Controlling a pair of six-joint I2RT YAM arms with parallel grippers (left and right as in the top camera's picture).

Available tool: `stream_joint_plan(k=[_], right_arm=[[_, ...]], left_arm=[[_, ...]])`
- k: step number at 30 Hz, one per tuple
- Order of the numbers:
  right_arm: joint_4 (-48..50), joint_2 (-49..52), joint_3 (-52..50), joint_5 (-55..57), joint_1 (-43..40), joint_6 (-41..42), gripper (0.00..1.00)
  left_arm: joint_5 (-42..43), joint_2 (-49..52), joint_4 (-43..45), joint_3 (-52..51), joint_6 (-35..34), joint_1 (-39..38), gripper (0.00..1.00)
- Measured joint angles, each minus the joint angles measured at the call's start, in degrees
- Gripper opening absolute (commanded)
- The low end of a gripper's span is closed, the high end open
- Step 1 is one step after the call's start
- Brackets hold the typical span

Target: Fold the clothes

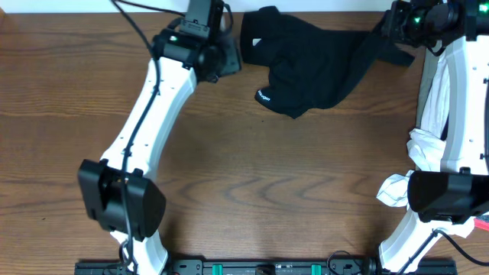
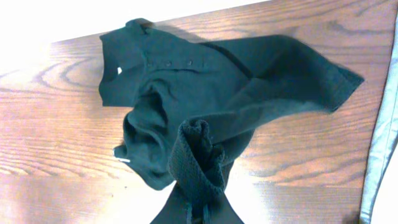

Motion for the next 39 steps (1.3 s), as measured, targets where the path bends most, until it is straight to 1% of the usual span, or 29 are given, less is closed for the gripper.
stream_joint_plan(k=[2,3,8,11,17,22,26,31,36,38,39], right_arm=[[0.0,0.1,0.0,0.0,0.0,0.0,0.01],[0.0,0.2,0.0,0.0,0.0,0.0,0.01],[0.2,0.2,0.0,0.0,0.0,0.0,0.01],[0.5,0.2,0.0,0.0,0.0,0.0,0.01],[0.5,0.2,0.0,0.0,0.0,0.0,0.01],[0.5,0.2,0.0,0.0,0.0,0.0,0.01],[0.5,0.2,0.0,0.0,0.0,0.0,0.01],[0.5,0.2,0.0,0.0,0.0,0.0,0.01],[0.5,0.2,0.0,0.1,0.0,0.0,0.01],[0.5,0.2,0.0,0.3,0.0,0.0,0.01],[0.5,0.2,0.0,0.6,0.0,0.0,0.01]], left_arm=[[1.2,2.1,0.0,0.0,4.5,-0.9,0.57],[1.6,3.5,0.0,0.0,7.0,-1.3,0.58],[3.4,11.4,3.1,-0.6,15.4,-2.0,0.58],[6.7,15.2,5.7,-1.1,19.7,-1.9,0.58],[12.8,17.3,9.7,-1.4,28.2,-1.9,0.60],[14.7,17.3,10.3,-1.4,35.3,-1.9,0.68],[15.2,17.3,10.5,-1.4,38.4,-1.9,0.68],[15.4,18.4,13.0,-1.3,39.8,-1.9,0.69],[15.3,22.8,14.1,-1.3,40.1,-1.9,0.68],[15.3,24.1,14.1,-1.4,40.1,-1.9,0.67],[15.6,24.3,14.5,-1.3,40.2,-1.9,0.64]])
